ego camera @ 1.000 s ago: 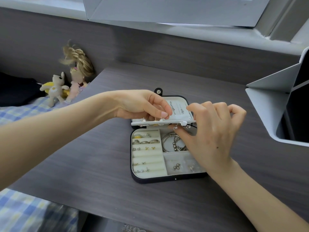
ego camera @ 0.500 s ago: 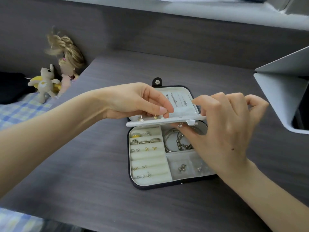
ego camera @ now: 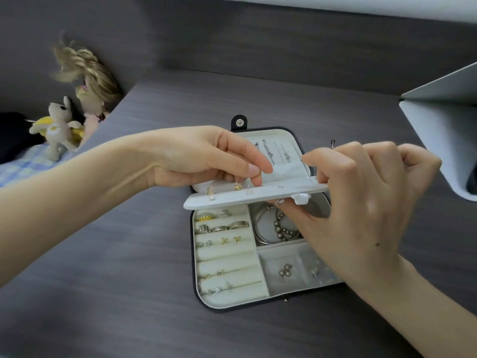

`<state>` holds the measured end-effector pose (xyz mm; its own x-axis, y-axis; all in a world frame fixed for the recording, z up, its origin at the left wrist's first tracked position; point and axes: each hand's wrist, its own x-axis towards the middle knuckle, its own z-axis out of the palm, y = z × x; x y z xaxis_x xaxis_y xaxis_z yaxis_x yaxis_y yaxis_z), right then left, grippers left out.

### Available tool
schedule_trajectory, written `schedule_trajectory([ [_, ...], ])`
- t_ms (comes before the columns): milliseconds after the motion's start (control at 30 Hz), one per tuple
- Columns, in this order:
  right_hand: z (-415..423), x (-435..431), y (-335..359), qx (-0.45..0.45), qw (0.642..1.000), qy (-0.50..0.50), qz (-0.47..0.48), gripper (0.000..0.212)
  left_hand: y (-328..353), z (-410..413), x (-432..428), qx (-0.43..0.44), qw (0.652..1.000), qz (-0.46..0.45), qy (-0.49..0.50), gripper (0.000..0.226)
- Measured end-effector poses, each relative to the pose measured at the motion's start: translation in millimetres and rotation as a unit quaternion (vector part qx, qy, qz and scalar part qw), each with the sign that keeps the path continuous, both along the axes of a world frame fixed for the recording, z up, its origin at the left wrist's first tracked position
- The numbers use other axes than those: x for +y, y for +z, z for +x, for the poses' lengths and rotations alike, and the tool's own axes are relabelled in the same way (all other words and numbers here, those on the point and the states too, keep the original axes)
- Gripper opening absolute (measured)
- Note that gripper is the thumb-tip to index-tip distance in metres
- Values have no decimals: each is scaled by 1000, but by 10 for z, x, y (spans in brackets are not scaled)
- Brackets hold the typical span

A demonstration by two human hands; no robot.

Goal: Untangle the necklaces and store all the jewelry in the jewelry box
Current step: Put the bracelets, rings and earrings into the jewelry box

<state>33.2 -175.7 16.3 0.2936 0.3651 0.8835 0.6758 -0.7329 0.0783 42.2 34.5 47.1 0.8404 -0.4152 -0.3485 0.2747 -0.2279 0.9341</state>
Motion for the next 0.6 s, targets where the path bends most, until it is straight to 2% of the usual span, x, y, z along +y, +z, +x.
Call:
schedule_trajectory([
  [367, -2, 6, 7, 0, 1000, 4, 10, 39, 27, -15, -80, -16, 999, -24, -14, 11],
  [600, 0, 7, -1, -3, 1000, -4, 8, 47, 36, -38, -122, -22, 999, -30, -36, 10],
])
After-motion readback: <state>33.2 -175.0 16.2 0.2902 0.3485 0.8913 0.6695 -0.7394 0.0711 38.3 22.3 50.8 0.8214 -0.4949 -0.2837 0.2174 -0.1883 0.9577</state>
